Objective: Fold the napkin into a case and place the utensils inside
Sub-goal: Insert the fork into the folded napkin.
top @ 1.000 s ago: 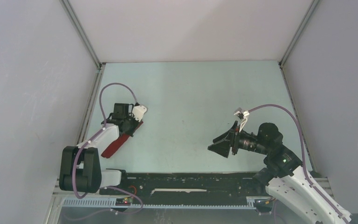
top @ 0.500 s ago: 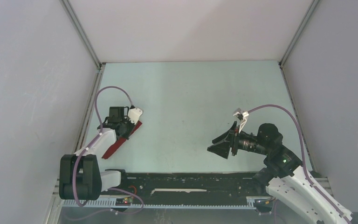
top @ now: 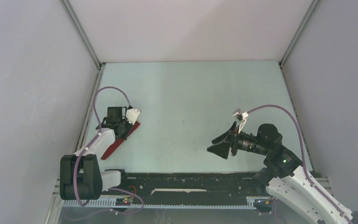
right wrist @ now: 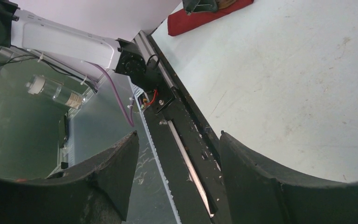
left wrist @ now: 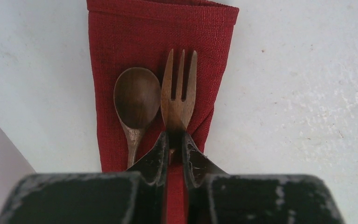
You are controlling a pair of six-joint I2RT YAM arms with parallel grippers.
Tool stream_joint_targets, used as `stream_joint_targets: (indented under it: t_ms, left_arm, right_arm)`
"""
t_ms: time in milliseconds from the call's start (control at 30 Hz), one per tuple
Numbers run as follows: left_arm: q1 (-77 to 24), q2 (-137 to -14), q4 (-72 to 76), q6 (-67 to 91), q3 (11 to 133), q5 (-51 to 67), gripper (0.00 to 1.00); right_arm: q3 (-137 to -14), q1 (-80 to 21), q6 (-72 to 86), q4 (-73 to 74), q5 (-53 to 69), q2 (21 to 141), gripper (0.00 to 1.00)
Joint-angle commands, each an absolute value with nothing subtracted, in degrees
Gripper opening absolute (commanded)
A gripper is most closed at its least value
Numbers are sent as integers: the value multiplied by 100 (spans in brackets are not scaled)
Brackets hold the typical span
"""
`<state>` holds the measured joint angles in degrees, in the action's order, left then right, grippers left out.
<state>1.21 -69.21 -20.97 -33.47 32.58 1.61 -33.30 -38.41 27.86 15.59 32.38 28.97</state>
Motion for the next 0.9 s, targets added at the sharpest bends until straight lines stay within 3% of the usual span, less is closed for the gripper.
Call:
stream_joint_targets:
  t_ms: [0,167,200,300,467,633,700,767,867]
  left_arm:
    - [186,-6725,-2109,-3388,3223,13,22]
    - [179,-6584,-2337,-3166,3498,340,73]
    - [184,-6591,-2427,-3075,3599,423,79]
    - [183,-6636,-2469,-2529,3893,520,82]
    - [184,-6764,-2536,-2009,4015,680,74]
    - [158,-6558,-2522,-1622,4116,944,74]
    - [70,-6432,-2508,-1092,4306,950,82]
    - [-165,-6318,-2505,-215,4637,821,99]
    - [-1008,-6146,-2536,290,5421,709,100]
  right_arm:
    - [-3419,-3919,2643,1468,3178,2860,72]
    - [-3411,-3970,2649,1412,3157,2897,72]
    - [-3415,-3971,2651,1409,3148,2908,72]
    - [-3417,-3968,2655,1396,3143,2939,72]
    - [-3410,-3973,2679,1395,3152,2978,72]
    - [-3410,-3903,2626,1485,3089,2988,72]
    - [-3441,-3802,2577,1554,2978,2986,72]
    - [-3633,-3647,2490,1961,2671,3020,73]
    - [-4108,-3290,2256,2610,2204,3102,74]
